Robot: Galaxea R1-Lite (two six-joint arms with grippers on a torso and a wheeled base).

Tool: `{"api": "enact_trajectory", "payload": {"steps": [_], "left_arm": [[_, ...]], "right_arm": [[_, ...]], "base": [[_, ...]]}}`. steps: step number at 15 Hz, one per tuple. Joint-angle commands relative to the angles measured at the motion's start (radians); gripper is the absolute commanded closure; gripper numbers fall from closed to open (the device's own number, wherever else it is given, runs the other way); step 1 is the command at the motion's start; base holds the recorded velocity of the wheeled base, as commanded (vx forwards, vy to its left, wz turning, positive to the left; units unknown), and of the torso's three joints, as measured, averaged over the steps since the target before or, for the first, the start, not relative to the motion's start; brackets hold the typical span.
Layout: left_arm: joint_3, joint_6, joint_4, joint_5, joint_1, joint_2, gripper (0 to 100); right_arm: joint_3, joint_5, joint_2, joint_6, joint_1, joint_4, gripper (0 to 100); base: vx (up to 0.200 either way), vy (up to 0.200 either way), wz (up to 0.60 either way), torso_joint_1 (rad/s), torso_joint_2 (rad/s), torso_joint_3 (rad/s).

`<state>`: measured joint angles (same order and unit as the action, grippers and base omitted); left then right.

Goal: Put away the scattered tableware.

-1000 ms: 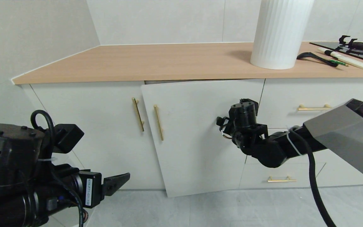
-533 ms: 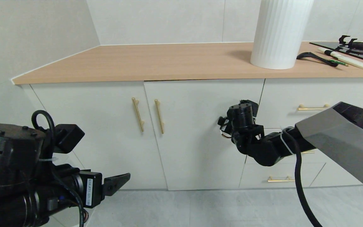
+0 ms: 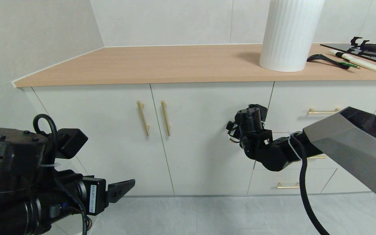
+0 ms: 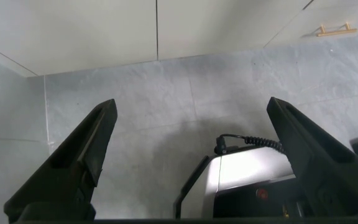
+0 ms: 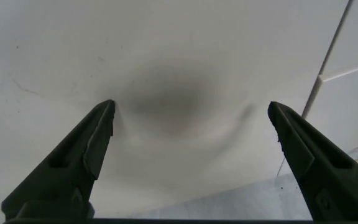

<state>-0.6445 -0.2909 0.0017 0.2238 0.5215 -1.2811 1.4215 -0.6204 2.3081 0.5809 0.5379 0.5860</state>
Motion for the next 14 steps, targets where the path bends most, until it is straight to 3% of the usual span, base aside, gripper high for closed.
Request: {"api": "enact_trajectory", "payload": {"steps": [1,3,7,11,14], "left_arm": [[0.000,-0.001,0.000,0.000,0.000,-0.001,0],[0.000,-0.001,0.000,0.000,0.000,-0.001,0],[0.000,-0.001,0.000,0.002,0.000,0.011,0],[-0.007,0.001,-0.043,0.003,-0.001,0.088,0],[0.005,0.067,-0.118,0.003,-0.001,0.178,0]], "right_arm": [[-0.035,0.008,-0.042,0.001,0.008,0.000,0],[-0.134,0.093,-0.142,0.001,0.031,-0.006,0],[-0.444,0.475,-0.464,-0.058,0.054,-0.066,0],[-0.585,0.492,-0.681,-0.156,0.053,-0.069,0],[-0.699,0.476,-0.863,-0.217,0.053,-0.063,0]], "base": [[0.000,0.000,0.00,0.000,0.00,0.000],[0.000,0.000,0.00,0.000,0.00,0.000],[0.000,0.000,0.00,0.000,0.00,0.000],[0.000,0.000,0.00,0.000,0.00,0.000],[0.000,0.000,0.00,0.000,0.00,0.000]]}}
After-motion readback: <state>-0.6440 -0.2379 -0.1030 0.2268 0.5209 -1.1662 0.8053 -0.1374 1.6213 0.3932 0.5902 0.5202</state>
